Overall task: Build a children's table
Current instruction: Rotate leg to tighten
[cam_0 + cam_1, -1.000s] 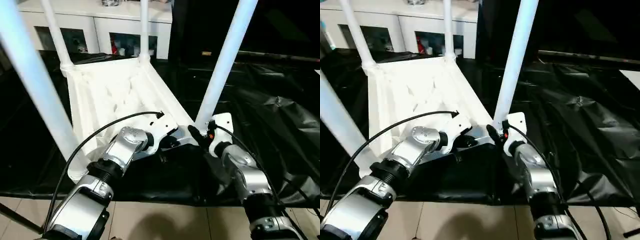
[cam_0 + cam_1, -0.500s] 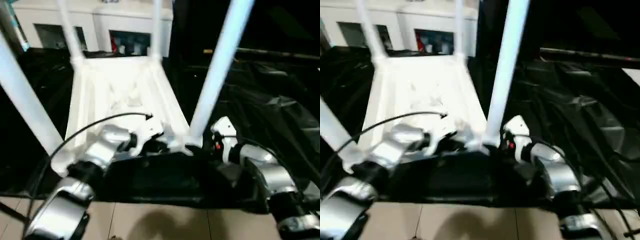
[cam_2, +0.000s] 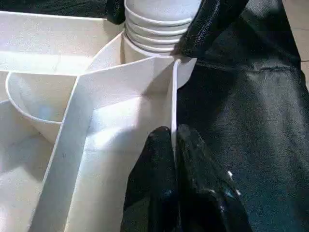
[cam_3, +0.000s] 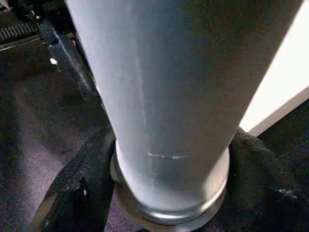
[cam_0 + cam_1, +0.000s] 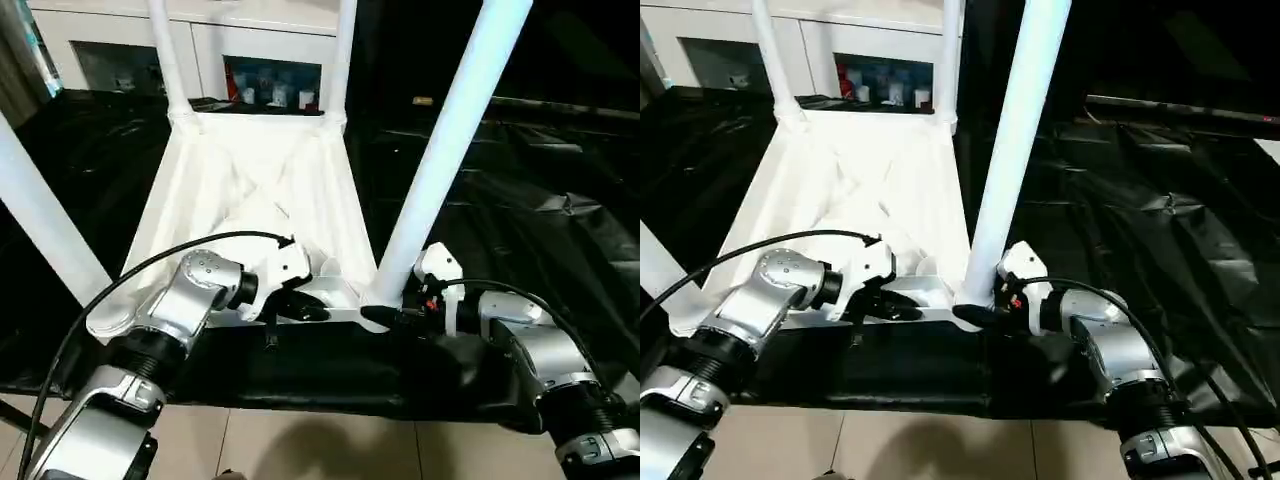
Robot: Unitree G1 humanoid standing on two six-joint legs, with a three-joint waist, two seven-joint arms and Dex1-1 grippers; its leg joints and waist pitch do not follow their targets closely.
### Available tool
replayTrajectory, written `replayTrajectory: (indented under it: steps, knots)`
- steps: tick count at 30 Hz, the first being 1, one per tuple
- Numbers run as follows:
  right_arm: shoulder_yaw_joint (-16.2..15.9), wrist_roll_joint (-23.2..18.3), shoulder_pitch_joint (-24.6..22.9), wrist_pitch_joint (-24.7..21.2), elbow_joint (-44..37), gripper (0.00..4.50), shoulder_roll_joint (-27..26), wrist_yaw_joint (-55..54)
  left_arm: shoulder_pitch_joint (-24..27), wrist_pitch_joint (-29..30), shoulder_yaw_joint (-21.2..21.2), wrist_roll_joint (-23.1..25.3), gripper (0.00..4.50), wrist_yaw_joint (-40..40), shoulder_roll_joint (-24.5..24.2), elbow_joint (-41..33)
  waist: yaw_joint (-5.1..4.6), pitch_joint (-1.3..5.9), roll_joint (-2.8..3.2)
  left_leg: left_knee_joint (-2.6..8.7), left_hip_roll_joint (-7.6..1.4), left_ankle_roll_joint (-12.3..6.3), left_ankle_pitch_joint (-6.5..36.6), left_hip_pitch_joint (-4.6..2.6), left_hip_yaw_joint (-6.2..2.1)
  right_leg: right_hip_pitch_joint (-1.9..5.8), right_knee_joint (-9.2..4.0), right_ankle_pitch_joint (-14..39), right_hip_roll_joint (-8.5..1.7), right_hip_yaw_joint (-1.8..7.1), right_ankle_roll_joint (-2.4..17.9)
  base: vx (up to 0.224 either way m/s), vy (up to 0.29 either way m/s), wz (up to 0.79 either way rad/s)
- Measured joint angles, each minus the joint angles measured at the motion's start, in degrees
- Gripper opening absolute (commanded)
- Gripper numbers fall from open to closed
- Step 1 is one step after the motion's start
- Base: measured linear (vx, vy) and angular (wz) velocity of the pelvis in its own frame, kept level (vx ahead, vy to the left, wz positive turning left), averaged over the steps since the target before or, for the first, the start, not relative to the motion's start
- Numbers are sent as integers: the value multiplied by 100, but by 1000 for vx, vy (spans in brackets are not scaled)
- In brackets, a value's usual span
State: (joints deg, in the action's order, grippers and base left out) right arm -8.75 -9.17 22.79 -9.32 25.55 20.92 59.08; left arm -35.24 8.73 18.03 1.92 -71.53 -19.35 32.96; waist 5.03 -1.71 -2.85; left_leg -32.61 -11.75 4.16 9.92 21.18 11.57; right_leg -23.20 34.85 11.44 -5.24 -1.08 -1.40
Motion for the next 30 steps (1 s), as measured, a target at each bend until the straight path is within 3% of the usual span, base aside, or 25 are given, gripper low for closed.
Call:
replayTrajectory:
  steps: [3, 9, 16, 18, 19, 20, 27, 30]
  knots:
    - [35, 8, 0, 63, 85, 275, -93, -169, 0, 19, -19, 22, 0, 99, 24, 23, -2, 1, -1, -1, -1, 0, 0, -5, 0, 3, 3, 0, 1, 0, 0, 0, 0, 0]
    - [621, 100, 161, 180, 671, 273, -870, -2257, -378, 154, -104, 323, 0, 1456, 699, 667, -108, 0, -3, -6, 3, 9, -4, -19, -2, 7, 10, -9, 1, 10, -2, 0, 0, 0]
    - [1061, 278, 188, 89, 706, 273, -1585, -3983, -711, 375, -143, 476, 0, 2544, 1381, 1209, -99, 13, 17, -6, 13, 8, -5, -16, -7, 21, 4, -12, -2, 19, -5, 0, 0, 0]
    - [1061, 346, 183, 125, 701, 273, -1604, -4069, -728, 354, -143, 513, 0, 2604, 1435, 1255, -92, 21, 28, -6, 14, 8, -4, -17, -7, 30, -2, -16, -2, 20, 2, 0, 0, 0]
    - [1060, 384, 155, 162, 674, 328, -1604, -4069, -728, 333, -141, 531, 0, 2604, 1447, 1258, -80, 21, 29, -5, 14, 8, -4, -17, -8, 32, -2, -13, -2, 19, -2, 0, 0, 0]
    - [1060, 401, 136, 202, 671, 342, -1603, -4068, -727, 328, -139, 543, 0, 2603, 1458, 1257, -69, 22, 31, -3, 14, 8, -4, -17, -8, 32, -3, -12, -2, 19, -4, 0, 0, 0]
    - [1024, 289, 130, 201, 667, 378, -1346, -3362, -723, 250, -135, 542, 0, 2406, 1374, 1227, -65, 20, 31, 5, 13, 8, -4, -11, -11, 23, -4, -10, 0, 15, -8, 0, 0, 0]
    - [814, 270, 130, 112, 586, 378, -896, -2606, -673, 187, -135, 485, 0, 2077, 1207, 1145, -60, 18, 37, 13, 10, 7, -5, -10, -10, 19, -4, -7, 3, 14, -12, 0, 0, 0]
